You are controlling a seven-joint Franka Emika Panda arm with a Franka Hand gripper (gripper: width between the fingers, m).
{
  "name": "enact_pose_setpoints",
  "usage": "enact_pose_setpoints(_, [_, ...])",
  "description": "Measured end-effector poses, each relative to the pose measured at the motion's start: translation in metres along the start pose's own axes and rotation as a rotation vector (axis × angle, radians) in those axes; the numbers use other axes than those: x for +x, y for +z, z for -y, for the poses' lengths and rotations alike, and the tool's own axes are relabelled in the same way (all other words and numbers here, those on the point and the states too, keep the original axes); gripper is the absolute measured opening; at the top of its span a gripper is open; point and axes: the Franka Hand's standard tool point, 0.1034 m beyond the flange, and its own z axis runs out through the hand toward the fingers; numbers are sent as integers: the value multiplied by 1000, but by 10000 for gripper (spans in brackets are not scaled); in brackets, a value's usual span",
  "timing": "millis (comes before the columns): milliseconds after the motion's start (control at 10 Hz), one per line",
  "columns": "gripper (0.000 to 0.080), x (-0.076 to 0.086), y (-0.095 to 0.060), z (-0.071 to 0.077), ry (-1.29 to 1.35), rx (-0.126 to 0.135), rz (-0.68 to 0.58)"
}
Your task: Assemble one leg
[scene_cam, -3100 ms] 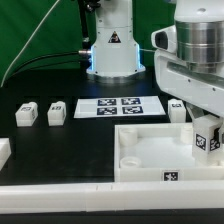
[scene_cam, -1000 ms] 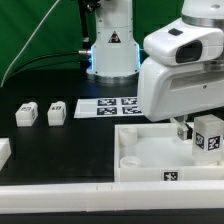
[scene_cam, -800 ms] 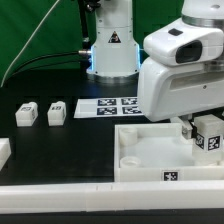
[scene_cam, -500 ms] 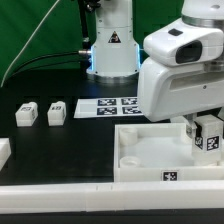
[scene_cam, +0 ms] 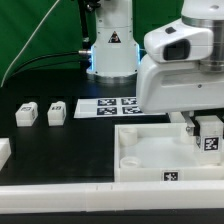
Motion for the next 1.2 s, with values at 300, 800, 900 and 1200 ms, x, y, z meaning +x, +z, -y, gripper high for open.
enact_pose_setpoints(300, [291,-1,0,2,357,8,-6])
enact_pose_setpoints(800, [291,-1,0,4,860,27,9])
enact_pose_setpoints(900, [291,-1,1,3,939,31,14])
enact_pose_setpoints(1200, [292,-1,1,4,1028,38,20])
